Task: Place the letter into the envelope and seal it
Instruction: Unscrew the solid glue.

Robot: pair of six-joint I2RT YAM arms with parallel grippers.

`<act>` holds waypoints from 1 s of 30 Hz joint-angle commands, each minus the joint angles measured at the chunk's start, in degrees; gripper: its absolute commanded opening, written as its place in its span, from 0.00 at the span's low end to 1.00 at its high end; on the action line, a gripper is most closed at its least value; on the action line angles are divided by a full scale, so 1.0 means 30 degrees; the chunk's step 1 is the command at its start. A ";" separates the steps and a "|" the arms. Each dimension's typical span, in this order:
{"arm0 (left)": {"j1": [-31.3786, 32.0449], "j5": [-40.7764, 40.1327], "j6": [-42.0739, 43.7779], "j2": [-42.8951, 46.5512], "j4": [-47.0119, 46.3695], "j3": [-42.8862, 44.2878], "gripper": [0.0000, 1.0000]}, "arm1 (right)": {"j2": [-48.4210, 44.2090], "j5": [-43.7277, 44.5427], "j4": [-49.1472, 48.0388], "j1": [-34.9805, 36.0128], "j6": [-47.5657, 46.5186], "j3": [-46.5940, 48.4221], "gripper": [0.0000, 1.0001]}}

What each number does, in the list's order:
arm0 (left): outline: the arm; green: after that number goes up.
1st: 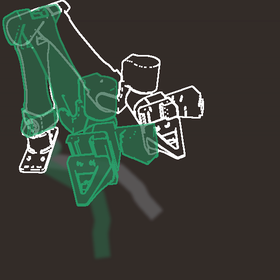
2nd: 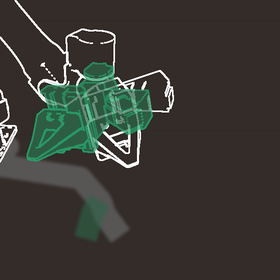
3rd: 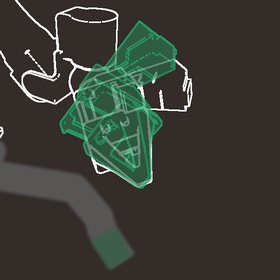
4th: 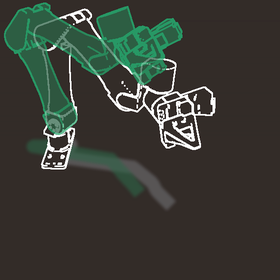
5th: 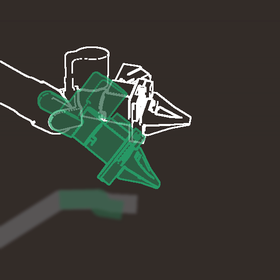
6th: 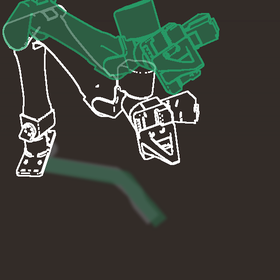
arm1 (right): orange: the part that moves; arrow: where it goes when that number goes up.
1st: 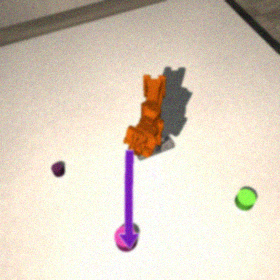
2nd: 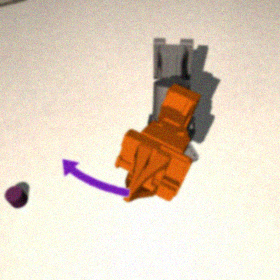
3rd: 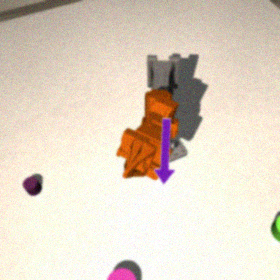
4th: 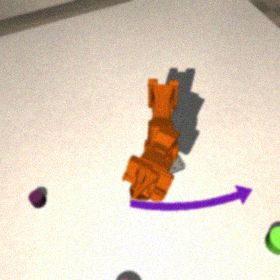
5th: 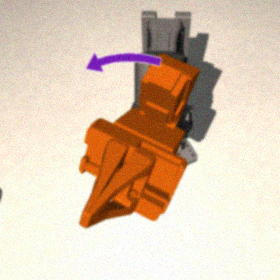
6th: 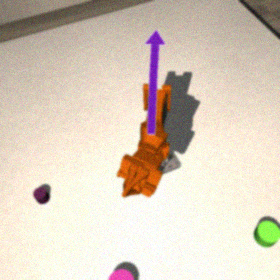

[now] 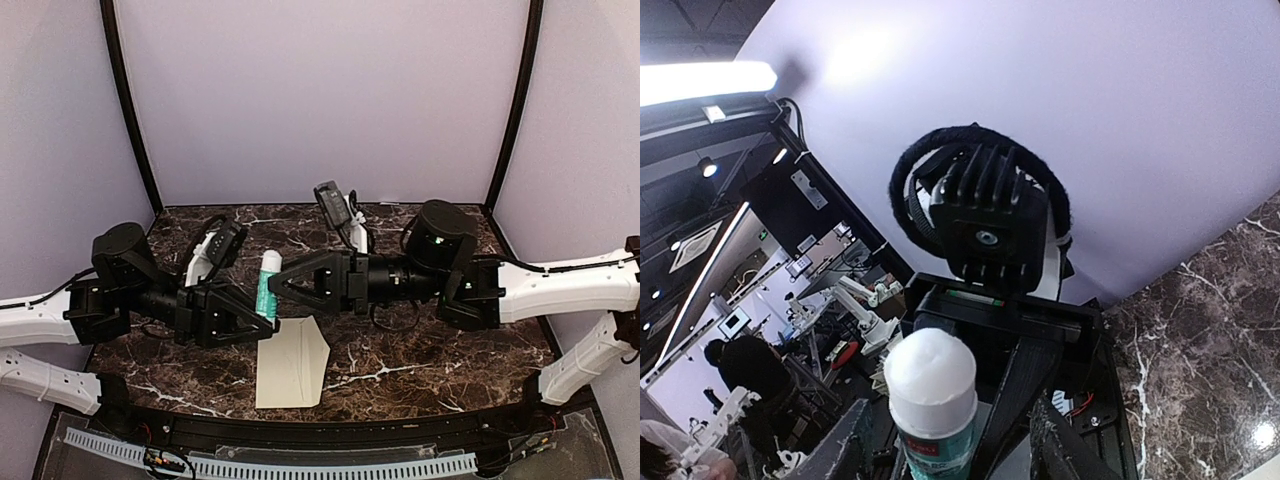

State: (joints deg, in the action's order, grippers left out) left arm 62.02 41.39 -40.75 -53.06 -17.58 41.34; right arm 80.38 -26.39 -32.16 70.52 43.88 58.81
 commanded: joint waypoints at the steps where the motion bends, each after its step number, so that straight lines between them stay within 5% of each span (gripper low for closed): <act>1: 0.0007 0.0683 -0.0301 -0.0069 -0.1315 0.0223 0.00 | 0.0613 -0.1485 -0.2094 0.0239 0.0245 0.0958 0.47; 11: 0.0003 0.0294 -0.0253 -0.0280 -0.1572 -0.0011 0.00 | 0.1013 -0.2026 -0.2911 0.0494 0.0520 0.0880 0.19; 16: -0.0011 -0.2339 0.0757 0.0339 0.0274 0.0081 0.00 | 0.0511 -0.0699 -0.2015 0.0495 0.0316 0.0362 0.01; 23: -0.0019 -0.8352 0.2333 0.0425 0.5462 0.1220 0.00 | 0.0566 0.4112 0.4045 0.0558 -0.0161 0.1387 0.00; 30: -0.0010 -1.1515 0.3437 -0.1695 0.8204 0.2942 0.00 | 0.3125 0.9517 0.9460 0.1007 0.1526 0.4340 0.00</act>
State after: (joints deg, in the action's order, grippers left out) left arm 62.37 17.10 -34.63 -54.89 1.52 46.41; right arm 85.10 -8.14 -14.87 71.50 43.81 66.28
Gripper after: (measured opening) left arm 0.223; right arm 0.189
